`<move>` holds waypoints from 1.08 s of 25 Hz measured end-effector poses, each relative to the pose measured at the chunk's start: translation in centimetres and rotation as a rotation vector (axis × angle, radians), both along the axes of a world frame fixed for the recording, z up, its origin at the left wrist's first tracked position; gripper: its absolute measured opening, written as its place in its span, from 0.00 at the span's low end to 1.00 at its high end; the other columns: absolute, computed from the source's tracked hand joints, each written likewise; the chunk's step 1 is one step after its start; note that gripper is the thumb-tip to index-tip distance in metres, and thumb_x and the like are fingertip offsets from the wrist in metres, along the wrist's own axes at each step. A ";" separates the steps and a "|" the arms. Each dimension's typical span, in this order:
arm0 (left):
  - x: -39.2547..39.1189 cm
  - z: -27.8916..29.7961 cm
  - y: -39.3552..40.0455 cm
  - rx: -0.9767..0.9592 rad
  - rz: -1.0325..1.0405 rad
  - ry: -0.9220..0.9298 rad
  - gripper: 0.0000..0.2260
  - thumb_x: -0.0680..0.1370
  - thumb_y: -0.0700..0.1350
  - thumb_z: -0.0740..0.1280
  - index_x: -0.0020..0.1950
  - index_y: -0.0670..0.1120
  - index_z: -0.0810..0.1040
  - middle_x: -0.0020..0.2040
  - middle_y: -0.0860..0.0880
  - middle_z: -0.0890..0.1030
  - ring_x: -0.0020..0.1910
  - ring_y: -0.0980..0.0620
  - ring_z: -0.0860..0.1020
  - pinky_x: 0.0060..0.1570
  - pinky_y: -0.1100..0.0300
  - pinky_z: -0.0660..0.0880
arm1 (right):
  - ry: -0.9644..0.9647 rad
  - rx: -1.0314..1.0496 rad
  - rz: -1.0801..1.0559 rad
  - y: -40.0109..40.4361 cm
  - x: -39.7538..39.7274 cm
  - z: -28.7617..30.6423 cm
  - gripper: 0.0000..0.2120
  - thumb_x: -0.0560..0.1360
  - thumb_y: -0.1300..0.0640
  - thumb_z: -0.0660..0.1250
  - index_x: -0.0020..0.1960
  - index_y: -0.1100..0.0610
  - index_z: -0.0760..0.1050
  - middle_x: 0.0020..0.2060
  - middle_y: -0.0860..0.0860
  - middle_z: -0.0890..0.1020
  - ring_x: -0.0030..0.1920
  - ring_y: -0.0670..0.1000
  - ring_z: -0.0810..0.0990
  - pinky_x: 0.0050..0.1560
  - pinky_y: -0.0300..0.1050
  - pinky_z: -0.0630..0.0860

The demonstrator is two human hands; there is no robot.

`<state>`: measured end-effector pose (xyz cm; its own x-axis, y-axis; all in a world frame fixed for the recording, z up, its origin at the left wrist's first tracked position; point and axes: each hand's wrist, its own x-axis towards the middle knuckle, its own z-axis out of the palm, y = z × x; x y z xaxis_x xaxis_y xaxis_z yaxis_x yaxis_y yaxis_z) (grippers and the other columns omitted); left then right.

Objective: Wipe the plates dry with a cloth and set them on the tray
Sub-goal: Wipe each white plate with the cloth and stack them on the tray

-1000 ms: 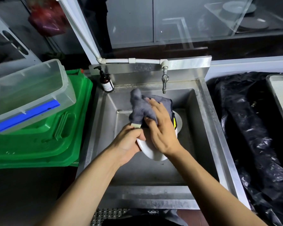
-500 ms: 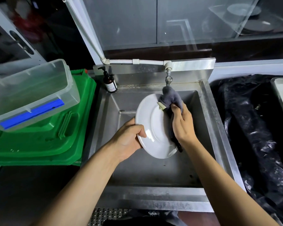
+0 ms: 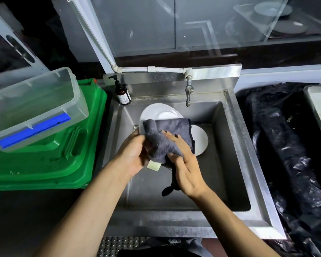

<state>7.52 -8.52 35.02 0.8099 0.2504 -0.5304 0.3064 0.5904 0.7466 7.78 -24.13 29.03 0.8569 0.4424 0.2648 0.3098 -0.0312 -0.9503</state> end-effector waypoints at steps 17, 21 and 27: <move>-1.7 1.4 1.1 0.070 -0.145 0.006 0.25 0.69 0.28 0.54 0.60 0.45 0.76 0.53 0.44 0.83 0.51 0.44 0.81 0.41 0.51 0.82 | 0.521 0.137 -0.392 -2.9 3.6 -1.0 0.16 0.86 0.55 0.57 0.70 0.55 0.75 0.63 0.49 0.81 0.65 0.44 0.78 0.69 0.41 0.70; -2.3 1.3 0.4 0.115 -0.258 0.000 0.24 0.68 0.29 0.55 0.57 0.47 0.79 0.50 0.45 0.84 0.46 0.47 0.82 0.37 0.53 0.80 | 0.412 0.104 -0.383 -3.0 5.9 0.3 0.14 0.85 0.58 0.57 0.66 0.54 0.78 0.59 0.48 0.82 0.56 0.35 0.78 0.59 0.30 0.71; -2.6 0.2 -1.0 0.131 -0.324 0.001 0.25 0.68 0.28 0.54 0.47 0.51 0.85 0.46 0.45 0.84 0.41 0.49 0.82 0.36 0.54 0.80 | 0.281 0.093 -0.212 -2.3 6.3 1.1 0.14 0.82 0.55 0.57 0.59 0.59 0.78 0.54 0.56 0.83 0.54 0.43 0.77 0.58 0.36 0.72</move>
